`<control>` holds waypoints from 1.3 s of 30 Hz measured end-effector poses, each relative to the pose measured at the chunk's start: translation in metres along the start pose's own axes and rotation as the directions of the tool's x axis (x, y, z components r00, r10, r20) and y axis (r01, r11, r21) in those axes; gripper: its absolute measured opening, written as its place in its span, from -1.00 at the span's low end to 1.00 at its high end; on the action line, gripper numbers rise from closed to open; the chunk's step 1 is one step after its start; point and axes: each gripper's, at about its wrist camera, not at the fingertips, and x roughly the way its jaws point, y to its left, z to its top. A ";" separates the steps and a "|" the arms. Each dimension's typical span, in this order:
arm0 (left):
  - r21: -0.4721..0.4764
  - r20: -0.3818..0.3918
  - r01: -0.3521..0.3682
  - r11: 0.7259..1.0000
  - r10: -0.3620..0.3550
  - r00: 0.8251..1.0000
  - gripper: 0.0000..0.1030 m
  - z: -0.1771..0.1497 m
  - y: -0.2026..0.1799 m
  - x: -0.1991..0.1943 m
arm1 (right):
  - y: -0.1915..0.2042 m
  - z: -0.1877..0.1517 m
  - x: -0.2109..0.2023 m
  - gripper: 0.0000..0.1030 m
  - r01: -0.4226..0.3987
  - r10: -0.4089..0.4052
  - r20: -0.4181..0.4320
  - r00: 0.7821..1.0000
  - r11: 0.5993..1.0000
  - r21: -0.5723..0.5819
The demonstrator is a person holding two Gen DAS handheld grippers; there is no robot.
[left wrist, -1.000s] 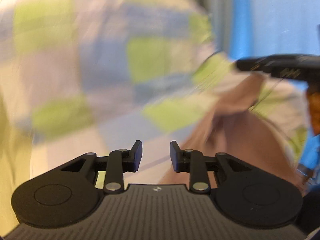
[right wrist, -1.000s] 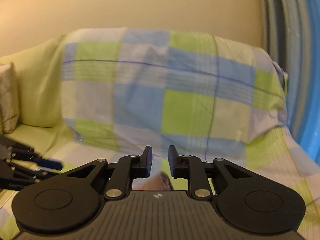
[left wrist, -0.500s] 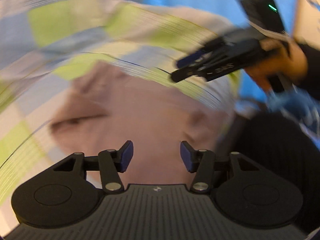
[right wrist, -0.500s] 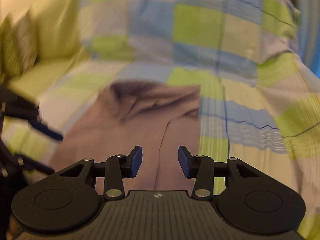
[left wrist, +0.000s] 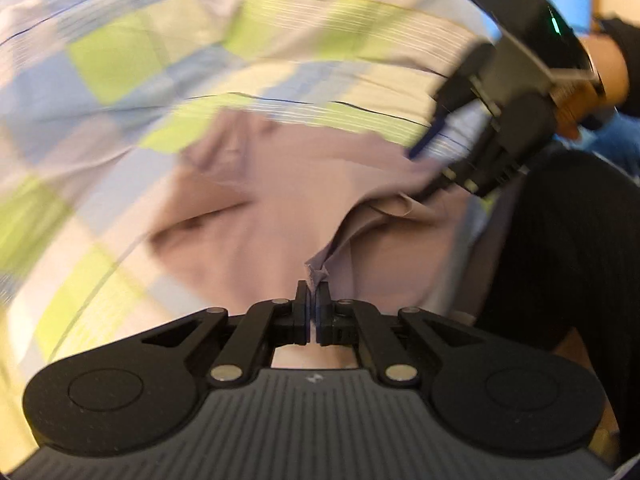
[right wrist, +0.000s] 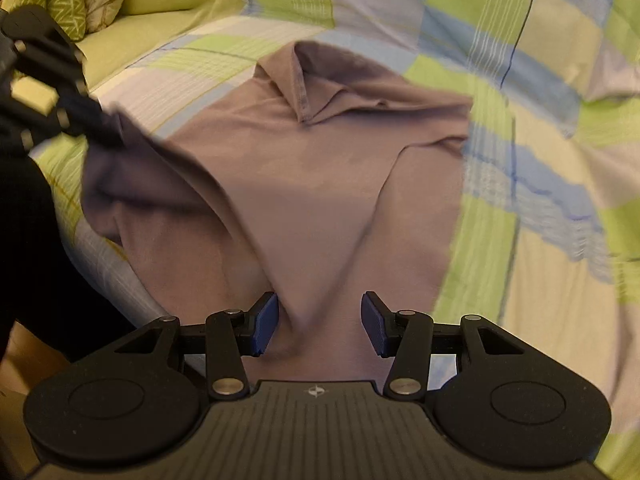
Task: Fold clothes
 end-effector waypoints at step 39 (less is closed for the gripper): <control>-0.198 -0.134 -0.283 0.938 0.260 0.956 -0.51 -0.071 0.084 -0.013 | -0.040 0.054 0.036 -0.09 0.202 -0.160 0.187 0.969 0.950 -0.238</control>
